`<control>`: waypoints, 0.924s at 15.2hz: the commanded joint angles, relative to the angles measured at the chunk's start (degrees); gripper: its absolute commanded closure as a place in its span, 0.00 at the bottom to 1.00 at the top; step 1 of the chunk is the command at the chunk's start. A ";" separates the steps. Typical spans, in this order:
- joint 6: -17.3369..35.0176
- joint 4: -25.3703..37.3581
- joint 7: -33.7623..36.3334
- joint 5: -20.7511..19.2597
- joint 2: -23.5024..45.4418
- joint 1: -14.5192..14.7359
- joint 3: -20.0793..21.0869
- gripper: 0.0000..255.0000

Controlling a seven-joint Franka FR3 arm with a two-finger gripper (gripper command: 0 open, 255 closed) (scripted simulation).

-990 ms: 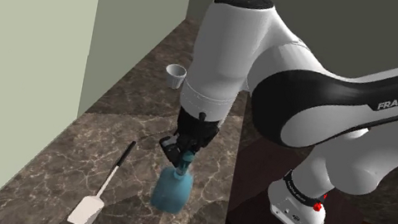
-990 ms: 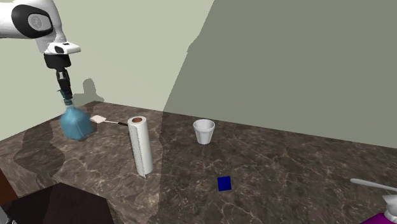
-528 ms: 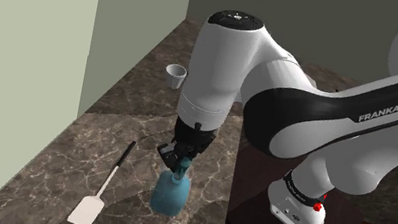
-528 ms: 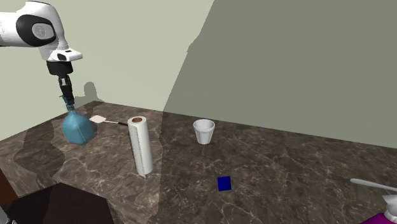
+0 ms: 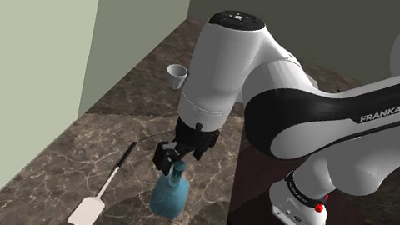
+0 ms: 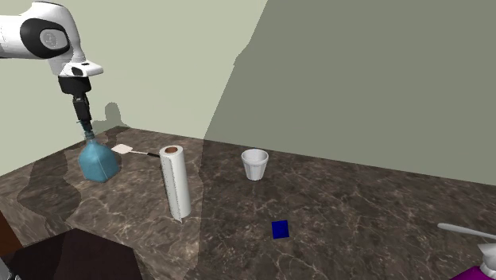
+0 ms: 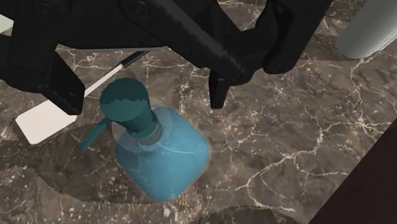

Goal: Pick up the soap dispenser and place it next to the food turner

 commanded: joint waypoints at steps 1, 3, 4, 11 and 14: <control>0.00 0.00 0.00 0.00 0.00 0.00 0.00 0.00; -2.10 1.20 -0.20 0.12 -0.93 0.03 -0.50 0.00; -4.17 2.48 -0.35 0.17 -1.75 0.05 -0.99 0.00; -7.82 4.95 -0.54 0.15 -2.96 0.02 -1.83 0.00; -7.81 4.94 -0.54 0.15 -2.97 0.02 -1.83 0.00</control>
